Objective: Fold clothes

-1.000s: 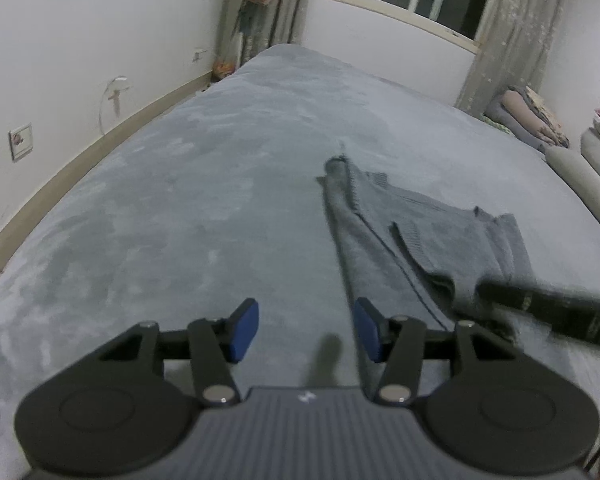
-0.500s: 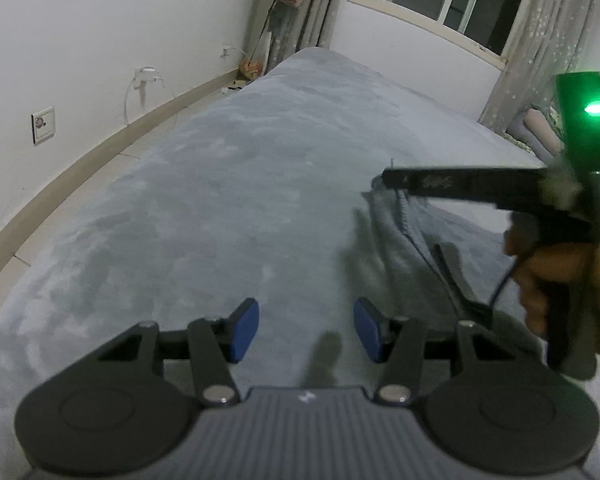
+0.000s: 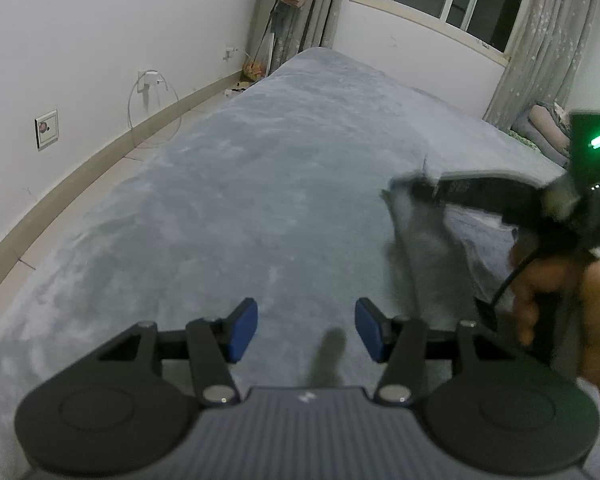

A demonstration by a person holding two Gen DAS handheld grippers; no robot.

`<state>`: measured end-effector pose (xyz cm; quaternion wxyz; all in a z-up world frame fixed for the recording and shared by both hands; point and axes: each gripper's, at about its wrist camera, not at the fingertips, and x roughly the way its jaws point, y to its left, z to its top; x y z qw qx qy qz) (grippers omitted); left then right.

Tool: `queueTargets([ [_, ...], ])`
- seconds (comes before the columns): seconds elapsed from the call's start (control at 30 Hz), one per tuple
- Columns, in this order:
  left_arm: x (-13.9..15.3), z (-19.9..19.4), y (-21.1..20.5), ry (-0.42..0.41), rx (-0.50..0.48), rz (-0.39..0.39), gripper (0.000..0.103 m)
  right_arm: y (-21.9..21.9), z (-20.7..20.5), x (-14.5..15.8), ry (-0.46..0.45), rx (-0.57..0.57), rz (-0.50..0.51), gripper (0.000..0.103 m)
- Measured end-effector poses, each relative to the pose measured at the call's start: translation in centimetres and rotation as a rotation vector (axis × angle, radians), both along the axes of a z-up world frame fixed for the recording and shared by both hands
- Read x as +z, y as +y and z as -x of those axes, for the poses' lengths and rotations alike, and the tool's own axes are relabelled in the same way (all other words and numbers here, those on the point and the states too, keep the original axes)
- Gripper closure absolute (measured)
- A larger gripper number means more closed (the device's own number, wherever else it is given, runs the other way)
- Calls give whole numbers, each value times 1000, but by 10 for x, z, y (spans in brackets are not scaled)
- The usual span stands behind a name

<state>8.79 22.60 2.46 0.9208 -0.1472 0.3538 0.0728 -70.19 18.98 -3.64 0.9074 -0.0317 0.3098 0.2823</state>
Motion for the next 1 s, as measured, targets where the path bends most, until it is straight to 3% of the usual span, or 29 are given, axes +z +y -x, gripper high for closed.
queueTargets([
  [0.03, 0, 0, 0, 0, -1, -3, 51, 5, 0, -9, 5, -9, 53, 96],
  [0.1, 0, 1, 0, 0, -2, -6, 50, 17, 10, -11, -68, 18, 130, 93],
  [0.17, 1, 2, 0, 0, -1, -4, 50, 23, 16, -2, -93, 50, 154, 82],
  [0.23, 1, 3, 0, 0, 0, -1, 49, 8, 23, 14, -95, 29, 86, 59],
  [0.33, 2, 2, -4, 1, -5, -15, 48, -24, 33, 35, -92, 1, -13, 45],
  [0.57, 10, -19, 2, -33, -40, -21, 47, -134, 40, 50, -71, -108, -59, 42],
  [0.73, 16, -57, 5, -87, -108, 108, 46, -217, 22, 40, 10, -208, -119, 42],
  [0.87, 11, -97, -8, -107, -164, 113, 45, -249, 4, 25, 83, -195, -228, 42],
  [1.0, -6, -132, -16, -110, -217, 167, 49, -247, -14, 9, 117, -149, -252, 44],
])
